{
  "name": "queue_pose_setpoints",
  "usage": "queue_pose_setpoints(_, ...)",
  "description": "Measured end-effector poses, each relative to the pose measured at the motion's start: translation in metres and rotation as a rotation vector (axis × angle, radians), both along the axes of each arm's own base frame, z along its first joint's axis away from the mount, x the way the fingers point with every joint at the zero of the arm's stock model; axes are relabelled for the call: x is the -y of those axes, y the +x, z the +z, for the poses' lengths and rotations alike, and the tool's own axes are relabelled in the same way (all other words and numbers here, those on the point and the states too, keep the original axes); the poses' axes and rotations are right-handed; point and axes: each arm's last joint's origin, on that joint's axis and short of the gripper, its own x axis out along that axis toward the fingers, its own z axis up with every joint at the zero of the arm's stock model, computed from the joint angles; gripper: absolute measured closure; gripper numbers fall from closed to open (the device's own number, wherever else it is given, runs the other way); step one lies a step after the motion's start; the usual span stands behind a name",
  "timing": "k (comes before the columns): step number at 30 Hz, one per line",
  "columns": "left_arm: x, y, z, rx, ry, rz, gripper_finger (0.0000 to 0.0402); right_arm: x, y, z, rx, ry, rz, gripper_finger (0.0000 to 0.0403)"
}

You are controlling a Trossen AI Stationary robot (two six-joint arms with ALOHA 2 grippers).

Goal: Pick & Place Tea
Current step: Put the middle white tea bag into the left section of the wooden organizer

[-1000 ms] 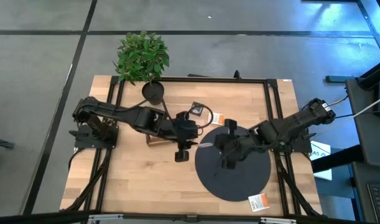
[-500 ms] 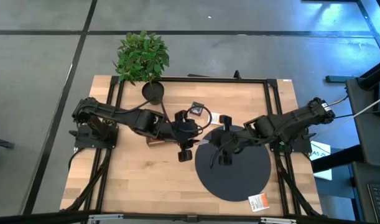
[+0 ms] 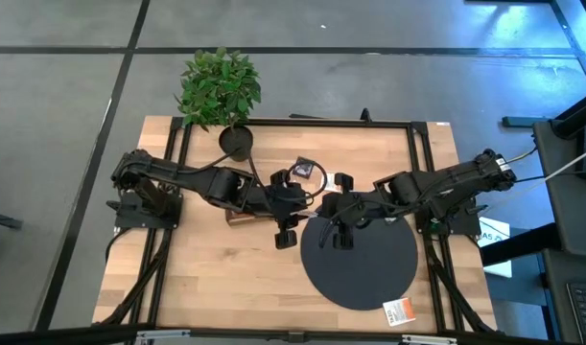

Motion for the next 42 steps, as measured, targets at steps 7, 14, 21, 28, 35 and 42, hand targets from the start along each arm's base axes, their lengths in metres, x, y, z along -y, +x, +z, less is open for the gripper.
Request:
queue_pose_setpoints(7,-0.006,0.004,-0.003,-0.011,0.042,0.003,0.0358,0.006,0.003,0.001,0.014,0.018,-0.004,0.0402)
queue_pose_setpoints(14,-0.008,0.0,0.001,-0.012,0.062,-0.015,0.0399,0.006,0.003,0.001,0.001,0.006,0.046,0.0382)
queue_pose_setpoints(21,-0.011,-0.049,0.028,-0.038,0.092,0.093,0.04,0.009,-0.005,0.008,0.015,-0.033,0.042,0.0367)
queue_pose_setpoints(28,0.0,-0.099,0.05,0.154,0.114,0.147,0.04,0.013,-0.019,0.014,0.04,-0.003,0.007,0.0365)
queue_pose_setpoints(35,-0.004,-0.145,0.003,0.439,-0.022,0.167,0.04,0.014,-0.016,-0.002,0.044,0.006,-0.074,0.0364)
queue_pose_setpoints(42,-0.015,-0.181,-0.059,0.723,-0.116,0.128,0.04,0.013,-0.009,-0.013,0.109,0.053,-0.103,0.0364)
